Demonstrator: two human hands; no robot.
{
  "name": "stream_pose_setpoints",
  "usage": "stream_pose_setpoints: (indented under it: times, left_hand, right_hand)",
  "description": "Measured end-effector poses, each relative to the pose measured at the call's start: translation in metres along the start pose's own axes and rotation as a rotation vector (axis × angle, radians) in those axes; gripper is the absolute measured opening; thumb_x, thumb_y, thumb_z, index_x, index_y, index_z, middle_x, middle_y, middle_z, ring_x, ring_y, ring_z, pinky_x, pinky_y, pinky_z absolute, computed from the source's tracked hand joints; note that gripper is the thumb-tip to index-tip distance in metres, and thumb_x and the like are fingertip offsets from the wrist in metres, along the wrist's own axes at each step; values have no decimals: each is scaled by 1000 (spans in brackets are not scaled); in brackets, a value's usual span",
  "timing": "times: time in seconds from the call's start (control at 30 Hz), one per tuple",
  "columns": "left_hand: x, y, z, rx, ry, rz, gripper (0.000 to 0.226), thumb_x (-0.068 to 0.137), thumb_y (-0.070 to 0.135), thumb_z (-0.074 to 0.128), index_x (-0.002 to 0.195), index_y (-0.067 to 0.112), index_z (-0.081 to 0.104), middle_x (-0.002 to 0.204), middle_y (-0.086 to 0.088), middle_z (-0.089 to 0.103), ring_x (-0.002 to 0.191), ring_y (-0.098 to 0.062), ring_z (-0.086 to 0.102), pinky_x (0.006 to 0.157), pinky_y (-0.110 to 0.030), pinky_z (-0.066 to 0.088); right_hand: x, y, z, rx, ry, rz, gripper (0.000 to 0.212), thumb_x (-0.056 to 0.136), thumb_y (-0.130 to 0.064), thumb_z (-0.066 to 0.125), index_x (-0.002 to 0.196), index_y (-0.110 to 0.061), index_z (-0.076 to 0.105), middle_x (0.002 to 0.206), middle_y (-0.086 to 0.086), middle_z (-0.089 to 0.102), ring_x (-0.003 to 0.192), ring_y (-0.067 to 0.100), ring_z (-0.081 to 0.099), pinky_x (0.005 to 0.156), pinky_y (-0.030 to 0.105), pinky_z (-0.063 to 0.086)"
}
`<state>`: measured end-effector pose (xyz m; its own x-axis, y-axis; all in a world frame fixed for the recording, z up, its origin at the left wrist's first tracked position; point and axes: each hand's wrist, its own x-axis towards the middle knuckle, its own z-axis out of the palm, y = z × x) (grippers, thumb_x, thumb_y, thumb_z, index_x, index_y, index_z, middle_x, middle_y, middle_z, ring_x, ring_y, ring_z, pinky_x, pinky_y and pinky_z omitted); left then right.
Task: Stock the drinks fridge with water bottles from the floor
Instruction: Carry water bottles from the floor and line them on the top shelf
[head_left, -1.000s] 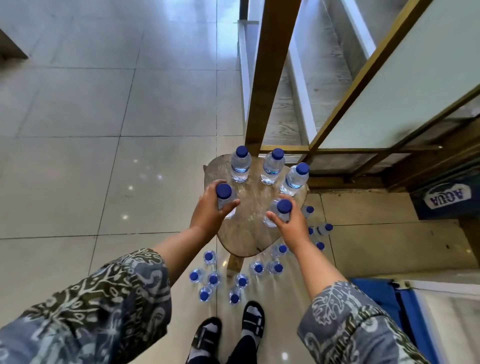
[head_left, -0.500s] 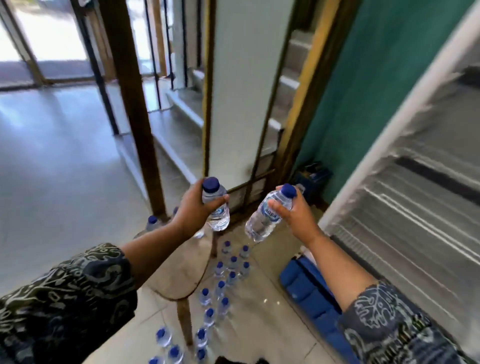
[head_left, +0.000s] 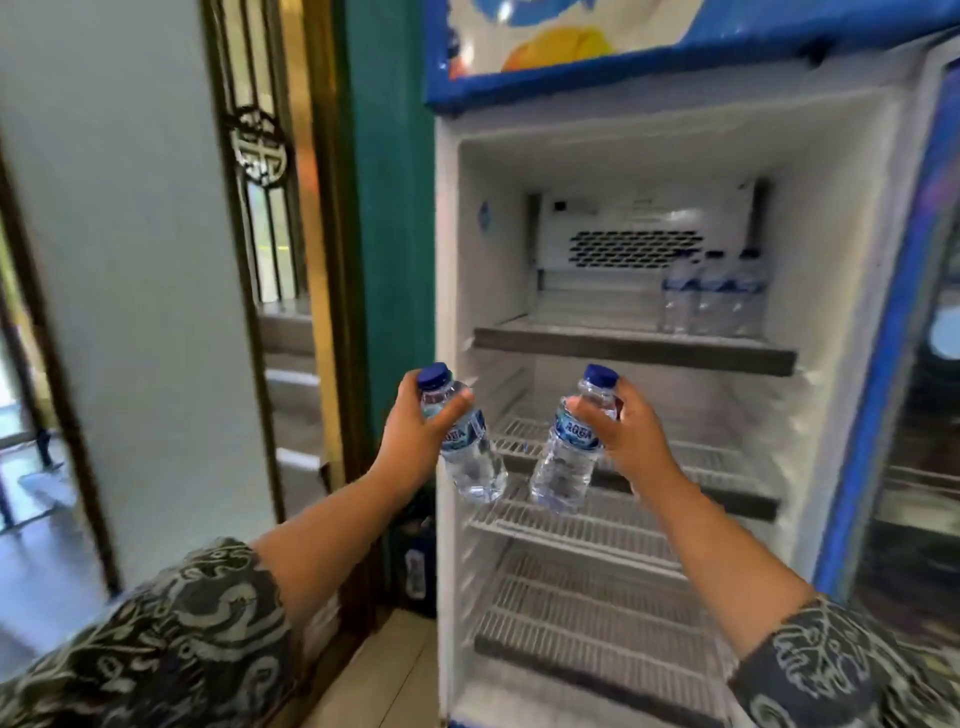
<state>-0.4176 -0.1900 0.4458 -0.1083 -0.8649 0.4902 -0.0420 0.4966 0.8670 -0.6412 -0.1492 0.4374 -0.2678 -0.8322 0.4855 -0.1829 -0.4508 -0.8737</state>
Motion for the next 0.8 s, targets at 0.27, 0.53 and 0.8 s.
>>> stream_pose_setpoints:
  times: [0.27, 0.53, 0.8]
  left_hand:
    - [94, 45, 117, -177, 16, 108, 31, 87, 27, 63, 111, 18, 46, 107, -6, 61, 103, -25, 62, 93, -39, 50]
    - [172, 66, 166, -194, 21, 218, 31, 89, 27, 62, 113, 18, 45, 106, -3, 59, 98, -18, 59, 84, -28, 46]
    - [261, 30, 195, -130, -126, 217, 41, 88, 26, 63, 123, 11, 45, 109, -2, 57, 98, -16, 56, 87, -29, 44]
  right_hand:
    - [100, -41, -97, 25, 205, -144, 27, 85, -8, 65, 110, -13, 56, 88, 1, 62, 67, -2, 63, 62, 12, 52]
    - [185, -37, -128, 112, 447, -151, 40, 82, -22, 70, 119, -12, 56, 109, 8, 64, 94, 20, 63, 77, 30, 53]
    - [258, 6, -126, -23, 501, -146, 35, 83, -19, 70, 114, -15, 54, 102, 3, 60, 92, 17, 59, 71, 20, 48]
